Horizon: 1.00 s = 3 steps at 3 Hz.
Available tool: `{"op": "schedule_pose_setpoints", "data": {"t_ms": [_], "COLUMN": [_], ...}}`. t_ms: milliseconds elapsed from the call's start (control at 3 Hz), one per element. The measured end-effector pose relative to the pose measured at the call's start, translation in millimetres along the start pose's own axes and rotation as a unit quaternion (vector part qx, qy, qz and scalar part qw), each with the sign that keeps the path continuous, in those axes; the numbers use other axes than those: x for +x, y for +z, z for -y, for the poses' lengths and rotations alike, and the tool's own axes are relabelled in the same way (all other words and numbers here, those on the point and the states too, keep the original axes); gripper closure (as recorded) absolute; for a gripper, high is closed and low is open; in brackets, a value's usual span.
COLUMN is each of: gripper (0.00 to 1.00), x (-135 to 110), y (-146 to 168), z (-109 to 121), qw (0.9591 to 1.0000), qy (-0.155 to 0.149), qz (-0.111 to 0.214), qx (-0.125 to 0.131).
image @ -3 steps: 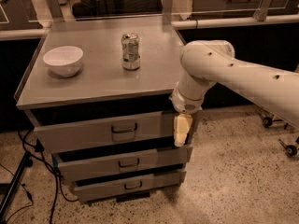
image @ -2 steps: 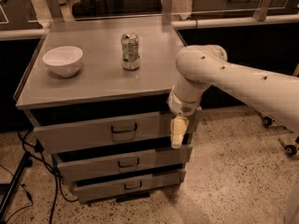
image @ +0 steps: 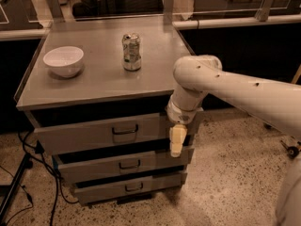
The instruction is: Open top drawer
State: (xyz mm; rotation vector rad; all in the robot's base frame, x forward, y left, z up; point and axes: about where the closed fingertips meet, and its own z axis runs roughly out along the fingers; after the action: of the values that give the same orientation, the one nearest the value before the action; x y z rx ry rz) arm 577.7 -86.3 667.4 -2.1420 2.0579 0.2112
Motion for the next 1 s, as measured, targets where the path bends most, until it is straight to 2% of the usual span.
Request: {"op": "schedule_pose_setpoints", "data": {"t_ms": [333, 667, 1000], "gripper": [0.0, 0.0, 0.0], "x": [-1, -2, 4], "y": [10, 7, -8], "z": [-15, -15, -31], "qw": [0.9998, 0.9998, 0.9997], "qy": [-0.002, -0.002, 0.01], "qz": [0.002, 0.002, 0.006], "qx": [-0.02, -0.02, -0.02]}}
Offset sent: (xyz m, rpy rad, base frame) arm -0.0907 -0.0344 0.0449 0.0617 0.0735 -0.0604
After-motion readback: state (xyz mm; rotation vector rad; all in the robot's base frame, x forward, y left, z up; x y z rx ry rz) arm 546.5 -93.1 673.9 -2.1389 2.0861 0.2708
